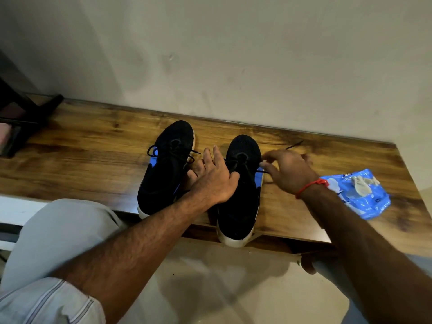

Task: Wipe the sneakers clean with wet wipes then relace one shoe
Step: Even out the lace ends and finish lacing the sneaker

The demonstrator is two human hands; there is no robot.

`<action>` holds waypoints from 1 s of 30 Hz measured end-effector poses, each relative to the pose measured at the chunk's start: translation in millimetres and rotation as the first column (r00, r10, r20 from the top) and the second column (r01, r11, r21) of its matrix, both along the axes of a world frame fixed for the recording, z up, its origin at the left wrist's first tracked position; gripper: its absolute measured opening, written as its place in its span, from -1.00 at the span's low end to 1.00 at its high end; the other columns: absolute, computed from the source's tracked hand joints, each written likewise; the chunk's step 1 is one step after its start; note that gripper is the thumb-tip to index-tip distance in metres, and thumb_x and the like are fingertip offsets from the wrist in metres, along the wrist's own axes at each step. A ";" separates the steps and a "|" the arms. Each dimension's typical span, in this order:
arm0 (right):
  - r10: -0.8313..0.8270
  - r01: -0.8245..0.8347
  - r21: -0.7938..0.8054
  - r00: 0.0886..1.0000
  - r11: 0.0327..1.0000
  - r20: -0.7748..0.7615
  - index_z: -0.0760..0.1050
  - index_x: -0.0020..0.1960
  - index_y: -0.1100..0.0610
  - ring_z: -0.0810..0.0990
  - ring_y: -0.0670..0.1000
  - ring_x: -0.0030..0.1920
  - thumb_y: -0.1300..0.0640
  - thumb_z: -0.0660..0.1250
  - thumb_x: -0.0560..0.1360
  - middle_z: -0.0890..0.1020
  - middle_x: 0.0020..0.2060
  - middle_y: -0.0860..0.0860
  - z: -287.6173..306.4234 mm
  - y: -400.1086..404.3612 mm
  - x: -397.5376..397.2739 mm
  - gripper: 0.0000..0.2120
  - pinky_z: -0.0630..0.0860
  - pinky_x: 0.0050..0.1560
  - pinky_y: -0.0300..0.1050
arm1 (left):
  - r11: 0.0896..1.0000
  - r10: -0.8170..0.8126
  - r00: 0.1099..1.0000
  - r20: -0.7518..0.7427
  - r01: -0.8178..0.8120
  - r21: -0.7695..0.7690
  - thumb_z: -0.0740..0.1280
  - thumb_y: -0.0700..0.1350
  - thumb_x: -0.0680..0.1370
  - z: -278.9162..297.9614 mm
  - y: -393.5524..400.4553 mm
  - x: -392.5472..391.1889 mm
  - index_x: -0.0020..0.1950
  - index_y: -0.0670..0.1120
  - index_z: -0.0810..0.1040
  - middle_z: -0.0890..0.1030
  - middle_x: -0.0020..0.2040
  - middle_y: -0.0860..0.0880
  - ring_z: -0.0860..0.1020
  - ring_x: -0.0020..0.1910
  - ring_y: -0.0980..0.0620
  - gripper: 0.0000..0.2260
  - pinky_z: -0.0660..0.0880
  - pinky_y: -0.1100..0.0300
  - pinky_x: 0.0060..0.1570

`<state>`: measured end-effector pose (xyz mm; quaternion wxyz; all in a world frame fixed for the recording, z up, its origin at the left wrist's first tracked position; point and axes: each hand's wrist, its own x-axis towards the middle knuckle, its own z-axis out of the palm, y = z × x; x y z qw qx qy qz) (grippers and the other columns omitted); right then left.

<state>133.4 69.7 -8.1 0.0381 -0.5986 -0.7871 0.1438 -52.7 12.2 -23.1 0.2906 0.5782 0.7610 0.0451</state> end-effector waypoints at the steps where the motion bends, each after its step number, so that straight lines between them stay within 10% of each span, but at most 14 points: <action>1: 0.082 -0.081 -0.013 0.995 0.997 0.063 0.54 0.19 -0.11 0.47 0.07 0.26 -0.10 0.22 0.61 0.61 0.13 -0.09 -2.4 -7.3 -10.5 -0.78 0.19 0.36 0.27 | 1.000 0.001 1.000 0.000 -0.001 0.000 0.15 0.12 0.65 0.5 0.0 1.4 0.64 -0.09 -0.28 -0.22 0.66 -0.14 -0.07 0.61 -0.22 -0.23 0.01 -0.25 0.48; 8: -0.329 0.351 -0.007 0.883 0.936 0.335 0.55 0.22 -0.04 0.47 0.19 0.29 -0.02 0.29 0.57 0.58 0.21 0.12 -1.5 17.7 24.5 -0.75 0.18 0.39 0.32 | 1.000 -0.002 1.000 -0.001 0.002 0.001 0.15 0.11 0.65 2.1 0.2 2.1 0.65 -0.09 -0.26 -0.22 0.66 -0.13 -0.04 0.60 -0.21 -0.24 0.05 -0.22 0.47; 14: 0.105 -0.109 0.001 0.959 0.994 0.264 0.48 0.27 -0.14 0.29 0.14 0.43 -0.09 0.23 0.61 0.57 0.25 -0.03 -9.3 -6.7 -18.4 -0.75 0.02 0.42 0.36 | 1.000 -0.002 1.000 0.011 0.002 -0.005 0.13 0.11 0.65 0.0 -0.4 1.0 0.65 -0.10 -0.25 -0.22 0.66 -0.13 -0.06 0.61 -0.21 -0.25 0.01 -0.25 0.47; 22: -0.043 0.059 -0.081 0.981 0.995 0.191 0.56 0.20 -0.15 0.47 0.12 0.29 -0.03 0.24 0.60 0.62 0.15 -0.04 -4.5 2.6 -4.4 -0.78 0.09 0.40 0.39 | 0.999 -0.026 0.995 0.095 0.030 -0.046 0.04 0.25 0.64 4.5 6.2 -5.5 0.65 0.07 0.04 0.12 0.64 -0.09 0.06 0.59 -0.19 -0.39 0.01 -0.28 0.45; 26: 0.043 -0.041 -0.083 0.999 0.996 0.024 0.52 0.23 -0.17 0.46 0.07 0.31 -0.09 0.24 0.60 0.61 0.18 -0.15 2.5 -4.7 -10.3 -0.77 0.15 0.38 0.36 | 0.998 0.053 0.941 0.335 -0.056 -0.003 0.06 0.26 0.66 12.0 13.5 -23.0 0.27 -0.05 0.59 0.62 0.15 -0.06 0.56 0.20 -0.09 -0.50 0.46 -0.04 0.25; 30: 0.055 -0.054 -0.090 0.998 0.994 0.014 0.55 0.10 -0.12 0.49 0.07 0.23 -0.09 0.22 0.62 0.63 0.09 -0.12 -3.1 -10.2 -16.5 -0.84 0.17 0.36 0.29 | 0.995 -0.016 0.969 0.247 -0.009 0.100 0.38 0.00 0.61 5.7 10.9 -30.0 -0.05 0.03 0.60 0.59 -0.13 0.10 0.57 -0.08 0.09 -0.91 0.52 0.18 -0.14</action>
